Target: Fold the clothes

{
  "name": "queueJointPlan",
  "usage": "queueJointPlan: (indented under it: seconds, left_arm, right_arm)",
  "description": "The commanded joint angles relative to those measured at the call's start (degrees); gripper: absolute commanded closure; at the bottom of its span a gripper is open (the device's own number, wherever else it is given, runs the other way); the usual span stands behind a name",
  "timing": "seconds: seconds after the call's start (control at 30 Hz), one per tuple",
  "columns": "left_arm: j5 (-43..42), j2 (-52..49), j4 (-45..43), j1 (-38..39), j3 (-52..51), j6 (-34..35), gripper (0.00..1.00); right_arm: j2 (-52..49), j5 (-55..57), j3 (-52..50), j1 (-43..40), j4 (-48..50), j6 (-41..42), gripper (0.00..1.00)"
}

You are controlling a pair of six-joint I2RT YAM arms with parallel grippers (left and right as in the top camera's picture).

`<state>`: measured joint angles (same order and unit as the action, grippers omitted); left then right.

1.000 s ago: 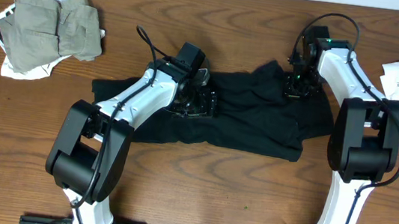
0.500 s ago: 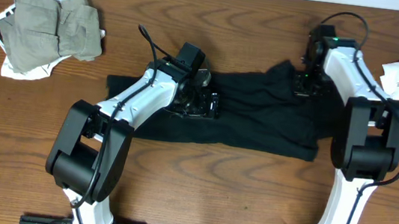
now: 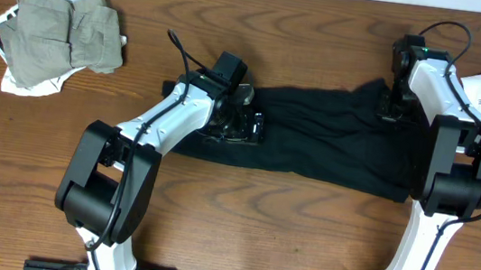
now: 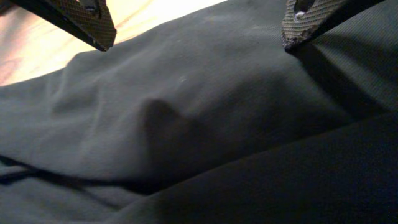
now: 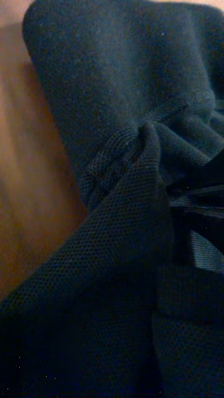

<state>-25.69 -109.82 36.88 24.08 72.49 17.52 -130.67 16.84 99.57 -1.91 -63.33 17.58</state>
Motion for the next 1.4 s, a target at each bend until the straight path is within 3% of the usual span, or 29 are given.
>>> queueJointPlan:
  seconds: [0.0, 0.07, 0.13, 0.23, 0.43, 0.47, 0.57, 0.7, 0.9, 1.13, 1.37]
  left_arm:
    - [2.32, 0.52, 0.83, -0.26, -0.33, -1.22, 0.12]
    - [2.38, 0.52, 1.03, -0.26, -0.33, -1.22, 0.12]
    - [2.40, 0.52, 1.11, -0.26, -0.33, -1.22, 0.02]
    - [2.40, 0.52, 1.16, -0.31, -0.33, -1.20, 0.02]
    - [2.16, 0.96, 0.98, -2.73, -0.15, 3.19, 0.02]
    - [2.16, 1.22, 0.98, -3.23, -0.15, 3.67, 0.02]
    - [2.14, 2.25, 1.46, -4.74, -0.15, 3.78, 0.02]
    - [2.14, 3.30, 3.43, -5.79, -0.15, 3.74, 0.02]
    - [2.19, 3.54, 4.74, -5.90, -0.15, 3.78, 0.02]
    - [2.19, 3.54, 4.90, -5.90, -0.15, 3.78, 0.02]
    - [2.21, 3.54, 6.73, -5.90, -0.15, 3.76, 0.02]
  right_arm:
    - [-0.79, 3.06, 3.10, -0.92, -2.47, 4.33, 0.93]
    - [-0.09, 2.93, 5.14, -0.92, -4.79, 5.44, 0.93]
    - [0.94, 2.38, 7.34, -0.92, -7.32, 6.23, 0.91]
    - [3.06, 2.19, 10.16, -0.92, -10.88, 7.72, 0.88]
    - [9.31, -7.17, 13.90, -0.92, -17.38, 6.69, 0.63]
    - [10.19, -9.66, 14.03, -0.92, -18.01, 5.31, 0.63]
    - [13.22, -17.25, 14.01, -0.90, -20.87, -0.13, 0.65]
    - [16.09, -16.92, 14.01, -0.92, -26.80, 2.14, 0.81]
    - [19.17, -11.34, 13.79, -0.92, -34.07, 7.17, 0.81]
    - [25.09, -7.15, 2.93, -1.14, -32.35, 11.82, 0.75]
    - [28.44, -7.93, -15.08, -1.36, -17.97, 17.14, 0.60]
